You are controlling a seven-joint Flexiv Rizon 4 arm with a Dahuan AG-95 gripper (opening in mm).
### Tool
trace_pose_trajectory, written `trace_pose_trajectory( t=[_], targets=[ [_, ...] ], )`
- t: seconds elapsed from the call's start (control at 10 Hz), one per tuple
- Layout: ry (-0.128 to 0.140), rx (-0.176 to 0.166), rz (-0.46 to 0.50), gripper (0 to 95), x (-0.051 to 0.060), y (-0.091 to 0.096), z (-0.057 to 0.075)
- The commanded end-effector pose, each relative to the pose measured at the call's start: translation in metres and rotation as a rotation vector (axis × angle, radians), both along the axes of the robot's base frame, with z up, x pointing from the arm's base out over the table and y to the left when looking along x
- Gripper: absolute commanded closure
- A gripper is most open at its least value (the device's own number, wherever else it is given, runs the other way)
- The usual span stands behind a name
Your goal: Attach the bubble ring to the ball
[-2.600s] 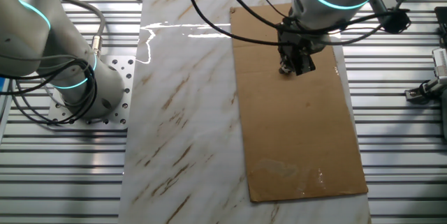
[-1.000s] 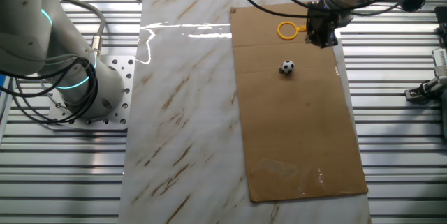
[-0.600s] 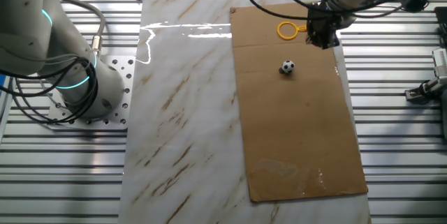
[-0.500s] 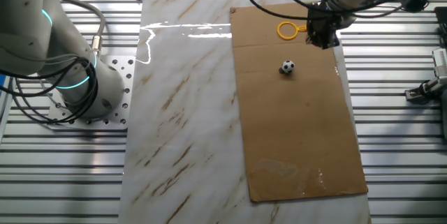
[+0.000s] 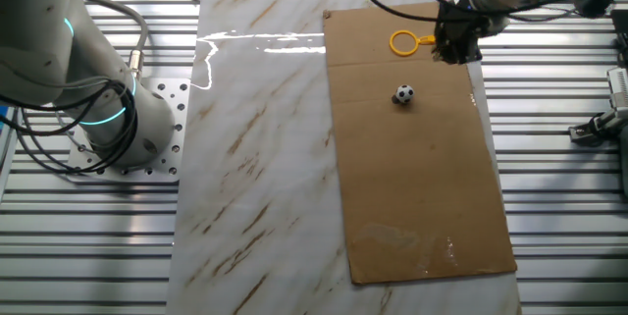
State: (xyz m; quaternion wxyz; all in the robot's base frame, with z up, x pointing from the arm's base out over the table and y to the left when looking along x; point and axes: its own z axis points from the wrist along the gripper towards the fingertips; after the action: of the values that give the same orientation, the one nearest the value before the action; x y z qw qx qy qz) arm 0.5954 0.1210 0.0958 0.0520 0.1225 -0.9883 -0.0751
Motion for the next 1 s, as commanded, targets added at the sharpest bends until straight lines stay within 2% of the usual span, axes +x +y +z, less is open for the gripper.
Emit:
trace_pose_trajectory(
  t=[0.1,0.5,0.7,0.8,1.0],
  targets=[
    [-0.056,0.009,-0.07,76.0,0.022,0.024,-0.014],
    [-0.063,0.011,-0.115,76.0,0.035,0.042,-0.027],
    [-0.064,0.009,-0.116,76.0,0.043,0.058,-0.036],
    [-0.065,0.008,-0.107,76.0,0.045,0.063,-0.04],
    [-0.068,0.013,-0.085,76.0,0.043,0.069,-0.046]
  ],
)
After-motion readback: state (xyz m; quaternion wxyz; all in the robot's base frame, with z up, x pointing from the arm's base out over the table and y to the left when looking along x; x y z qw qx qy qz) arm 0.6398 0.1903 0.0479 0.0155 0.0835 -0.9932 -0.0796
